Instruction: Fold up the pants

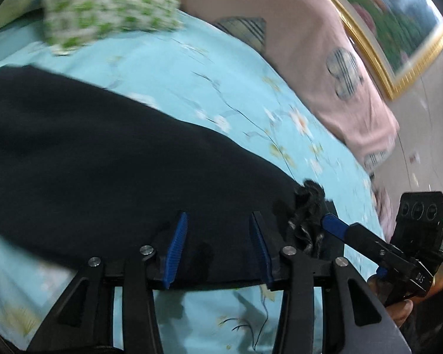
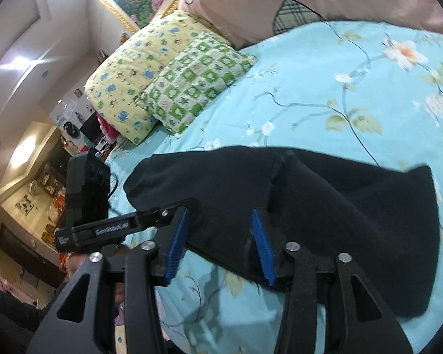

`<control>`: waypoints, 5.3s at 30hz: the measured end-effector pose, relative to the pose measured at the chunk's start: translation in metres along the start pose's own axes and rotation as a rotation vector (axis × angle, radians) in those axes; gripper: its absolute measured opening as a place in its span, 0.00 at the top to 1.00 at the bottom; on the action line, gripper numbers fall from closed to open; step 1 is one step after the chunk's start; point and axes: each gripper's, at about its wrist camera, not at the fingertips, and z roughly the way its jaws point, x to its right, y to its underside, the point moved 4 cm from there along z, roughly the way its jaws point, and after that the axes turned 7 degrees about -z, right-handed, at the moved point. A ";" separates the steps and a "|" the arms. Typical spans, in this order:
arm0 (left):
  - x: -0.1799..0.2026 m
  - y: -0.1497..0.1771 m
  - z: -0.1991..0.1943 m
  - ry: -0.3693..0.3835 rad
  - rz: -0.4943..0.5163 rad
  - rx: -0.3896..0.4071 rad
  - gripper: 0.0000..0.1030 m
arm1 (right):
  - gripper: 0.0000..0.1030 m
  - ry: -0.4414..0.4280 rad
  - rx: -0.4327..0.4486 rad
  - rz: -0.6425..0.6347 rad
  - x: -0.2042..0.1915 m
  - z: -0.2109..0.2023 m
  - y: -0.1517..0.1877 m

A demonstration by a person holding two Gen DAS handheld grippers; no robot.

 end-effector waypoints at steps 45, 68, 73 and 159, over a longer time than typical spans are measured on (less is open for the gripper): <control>-0.166 -0.036 -0.075 -0.218 -0.533 0.304 0.49 | 0.51 -0.178 -0.517 -0.572 -0.124 0.282 -0.100; -0.044 -0.058 -0.101 -0.097 -0.246 0.371 0.83 | 0.92 -0.283 -0.290 -0.471 -0.119 0.188 -0.129; 0.013 -0.057 -0.096 -0.010 -0.147 0.358 0.83 | 0.92 -0.298 -0.183 -0.395 -0.093 0.135 -0.141; 0.110 0.039 0.023 -0.012 0.182 0.033 0.29 | 0.11 0.320 0.114 0.236 0.083 -0.098 0.003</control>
